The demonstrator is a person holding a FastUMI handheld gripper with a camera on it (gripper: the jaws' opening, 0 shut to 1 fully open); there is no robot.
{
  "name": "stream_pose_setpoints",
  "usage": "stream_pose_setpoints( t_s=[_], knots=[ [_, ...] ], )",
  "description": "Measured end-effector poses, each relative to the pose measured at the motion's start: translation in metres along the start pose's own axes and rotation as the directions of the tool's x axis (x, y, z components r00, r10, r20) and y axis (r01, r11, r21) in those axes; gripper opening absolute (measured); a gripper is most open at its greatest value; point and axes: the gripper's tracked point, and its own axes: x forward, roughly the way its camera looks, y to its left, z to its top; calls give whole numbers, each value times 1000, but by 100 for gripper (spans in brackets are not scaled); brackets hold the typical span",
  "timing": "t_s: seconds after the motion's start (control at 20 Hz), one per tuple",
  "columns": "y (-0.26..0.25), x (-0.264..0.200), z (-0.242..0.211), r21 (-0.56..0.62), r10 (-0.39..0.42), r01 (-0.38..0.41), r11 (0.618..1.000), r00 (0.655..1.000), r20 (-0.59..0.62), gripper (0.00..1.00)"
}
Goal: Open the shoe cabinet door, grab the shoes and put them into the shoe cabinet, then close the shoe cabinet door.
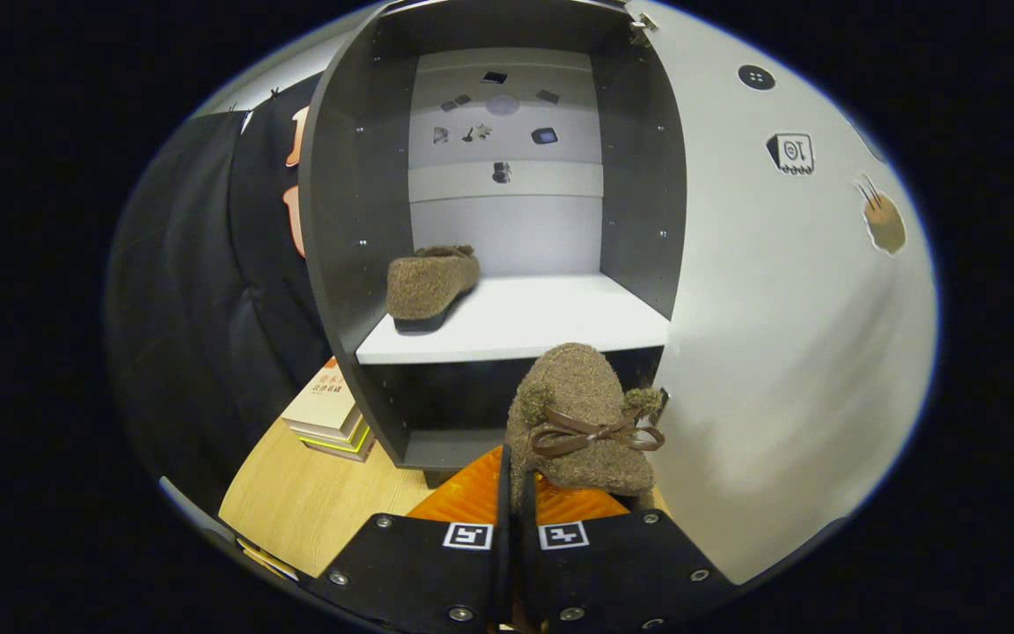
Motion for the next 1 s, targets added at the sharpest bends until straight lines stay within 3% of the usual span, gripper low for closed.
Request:
stream_pose_setpoints(
  t_s=[0.7, 1.0],
  knots=[
    [-15, 123, 131, 55, 73, -75, 996, 997, 23, 5],
    [-8, 186, 144, 33, 117, -116, 993, 993, -36, 5]
  ],
)
